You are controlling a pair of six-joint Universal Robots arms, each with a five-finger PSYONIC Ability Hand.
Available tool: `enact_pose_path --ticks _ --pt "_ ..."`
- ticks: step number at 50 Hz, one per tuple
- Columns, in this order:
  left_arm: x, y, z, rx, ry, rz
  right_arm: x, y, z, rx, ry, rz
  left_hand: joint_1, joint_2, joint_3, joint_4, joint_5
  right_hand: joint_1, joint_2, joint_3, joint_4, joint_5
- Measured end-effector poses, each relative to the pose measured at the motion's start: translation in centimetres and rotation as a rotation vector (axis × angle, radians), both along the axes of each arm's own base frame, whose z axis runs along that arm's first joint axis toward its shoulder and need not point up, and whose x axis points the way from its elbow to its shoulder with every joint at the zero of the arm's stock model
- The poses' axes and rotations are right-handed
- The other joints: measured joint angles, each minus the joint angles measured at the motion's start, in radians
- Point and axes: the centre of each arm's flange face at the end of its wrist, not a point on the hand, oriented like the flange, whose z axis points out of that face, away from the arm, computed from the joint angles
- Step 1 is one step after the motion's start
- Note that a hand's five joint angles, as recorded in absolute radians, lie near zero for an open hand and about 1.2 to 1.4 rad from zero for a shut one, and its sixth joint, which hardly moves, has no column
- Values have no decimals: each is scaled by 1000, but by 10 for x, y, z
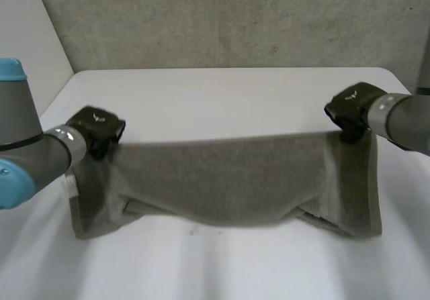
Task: Fold the towel.
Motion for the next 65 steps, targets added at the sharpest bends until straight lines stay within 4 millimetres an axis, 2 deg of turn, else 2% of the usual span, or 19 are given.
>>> enact_pose_path --ticks 4,7,8,9,10,12,13,15,20,23,29,31,32,33,34,37,45,51,65 --pt "-8 -34 12 -242 56 -3 13 -24 4 -147 -23 -16 0 0 0 0 0 0 0 0 0 0" --pt "-14 -54 50 -505 130 -18 21 -47 43 -404 -105 -48 0 0 0 0 0 0 0 0 0 0" --pt "-17 -60 78 -653 183 -32 23 -53 73 -554 -168 -63 0 0 0 0 0 0 0 0 0 0" --pt "-17 -60 78 -653 183 -32 23 -53 73 -554 -168 -63 0 0 0 0 0 0 0 0 0 0" --pt "-19 -61 116 -837 260 -54 22 -55 109 -717 -242 -75 0 0 0 0 1 0 0 0 0 0" --pt "-20 -60 132 -908 293 -63 21 -53 129 -808 -287 -79 0 0 0 0 1 1 0 0 0 0" --pt "-18 -53 173 -1081 390 -84 17 -44 169 -982 -377 -82 6 0 0 0 3 10 0 0 0 1" --pt "-13 -44 201 -1179 472 -94 13 -32 196 -1099 -442 -79 8 0 0 0 3 10 0 0 0 5" --pt "-3 -34 226 -1220 590 -95 9 -17 207 -1144 -486 -68 9 0 0 0 3 10 0 0 0 12" --pt "2 -36 220 -1155 612 -84 10 -16 191 -1071 -468 -59 9 0 0 0 3 10 0 0 0 13" --pt "4 -48 153 -850 561 -68 14 -19 128 -806 -384 -15 9 0 0 0 3 13 0 0 0 14" --pt "4 -50 114 -715 530 -69 16 -20 98 -695 -352 1 9 0 0 0 3 13 6 1 1 14" --pt "4 -50 114 -715 530 -69 16 -20 98 -695 -352 1 9 0 0 0 3 13 6 1 1 14" --pt "3 -49 85 -622 511 -67 17 -21 69 -601 -326 8 9 0 0 0 3 13 6 3 3 14" --pt "3 -49 85 -622 511 -67 17 -21 69 -601 -326 8 9 0 0 0 3 13 6 3 3 14" --pt "3 -44 36 -477 483 -55 19 -21 15 -435 -279 9 9 0 0 0 3 13 6 3 3 14" --pt "4 -26 -42 -250 399 -23 18 -8 -68 -177 -199 -4 9 0 0 0 3 13 6 3 3 14" --pt "6 -11 -69 -153 293 -30 13 2 -84 -103 -180 -22 9 0 0 0 3 13 6 3 3 14" --pt "16 -5 -78 -137 169 -43 -22 4 -57 -146 -200 -106 -470 -497 -494 -497 -489 13 6 3 3 14"
